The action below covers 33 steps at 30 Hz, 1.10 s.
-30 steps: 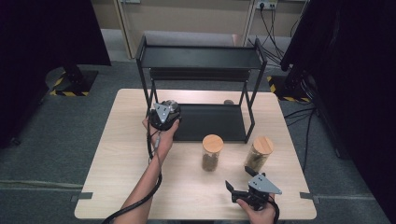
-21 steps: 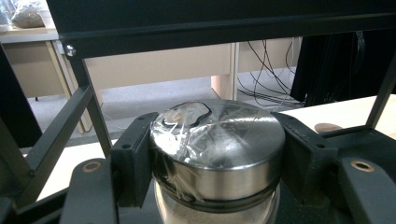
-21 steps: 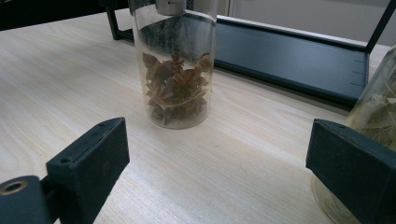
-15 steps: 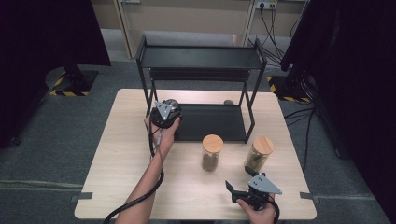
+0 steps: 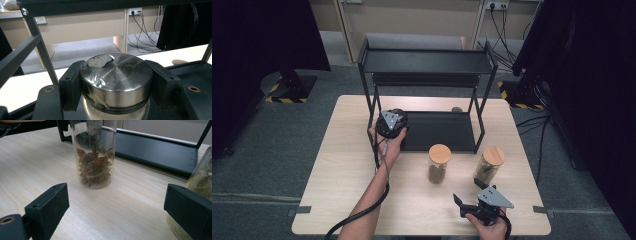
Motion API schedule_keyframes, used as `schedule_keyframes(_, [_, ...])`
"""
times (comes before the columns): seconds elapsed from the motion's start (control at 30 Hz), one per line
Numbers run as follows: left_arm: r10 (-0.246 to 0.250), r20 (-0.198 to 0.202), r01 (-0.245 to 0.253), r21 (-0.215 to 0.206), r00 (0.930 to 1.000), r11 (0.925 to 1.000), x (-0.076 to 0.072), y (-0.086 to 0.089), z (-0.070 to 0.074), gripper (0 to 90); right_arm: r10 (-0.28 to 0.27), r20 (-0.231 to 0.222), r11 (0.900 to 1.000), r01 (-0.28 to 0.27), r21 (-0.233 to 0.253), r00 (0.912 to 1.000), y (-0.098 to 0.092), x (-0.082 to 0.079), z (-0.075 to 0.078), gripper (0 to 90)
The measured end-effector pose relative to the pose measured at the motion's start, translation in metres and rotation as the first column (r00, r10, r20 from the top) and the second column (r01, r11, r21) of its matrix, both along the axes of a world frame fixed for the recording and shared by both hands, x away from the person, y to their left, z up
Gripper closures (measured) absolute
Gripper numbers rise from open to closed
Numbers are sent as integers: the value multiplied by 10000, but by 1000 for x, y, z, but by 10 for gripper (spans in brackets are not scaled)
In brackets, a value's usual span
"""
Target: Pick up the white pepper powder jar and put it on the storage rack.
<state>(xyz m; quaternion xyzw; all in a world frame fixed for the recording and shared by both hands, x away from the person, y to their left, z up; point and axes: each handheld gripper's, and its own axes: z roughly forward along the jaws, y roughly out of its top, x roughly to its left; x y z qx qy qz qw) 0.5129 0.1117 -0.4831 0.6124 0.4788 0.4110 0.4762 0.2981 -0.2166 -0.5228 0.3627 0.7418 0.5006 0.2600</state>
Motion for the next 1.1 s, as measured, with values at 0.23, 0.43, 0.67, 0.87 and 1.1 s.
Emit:
schedule_keyframes(0.23, [-33, -91, 33, 1, 10000, 10000, 3, 0, -2, 349, 22, -25, 10000, -22, -67, 10000, 0, 0, 0, 60])
schedule_keyframes(0.43, [-82, -136, 81, -42, 9999, 10000, 5, -4, -6, 349, 20, -29, 10000, -21, -54, 10000, 0, 0, 0, 60])
schedule_keyframes(0.67, [-112, -204, 112, -39, 9997, 9999, 7, -5, -10, 348, 38, -18, 10000, -38, -74, 10000, 1, 0, 0, 60])
schedule_keyframes(0.87, [-185, -250, 181, -168, 9995, 9997, 8, -6, -10, 347, 46, -22, 9999, -46, -91, 10000, 1, 0, 0, 60])
schedule_keyframes(1.1, [-240, -383, 234, -178, 9990, 9996, 9, -5, -9, 345, 58, -3, 9999, -58, -111, 10000, 1, 0, 0, 60])
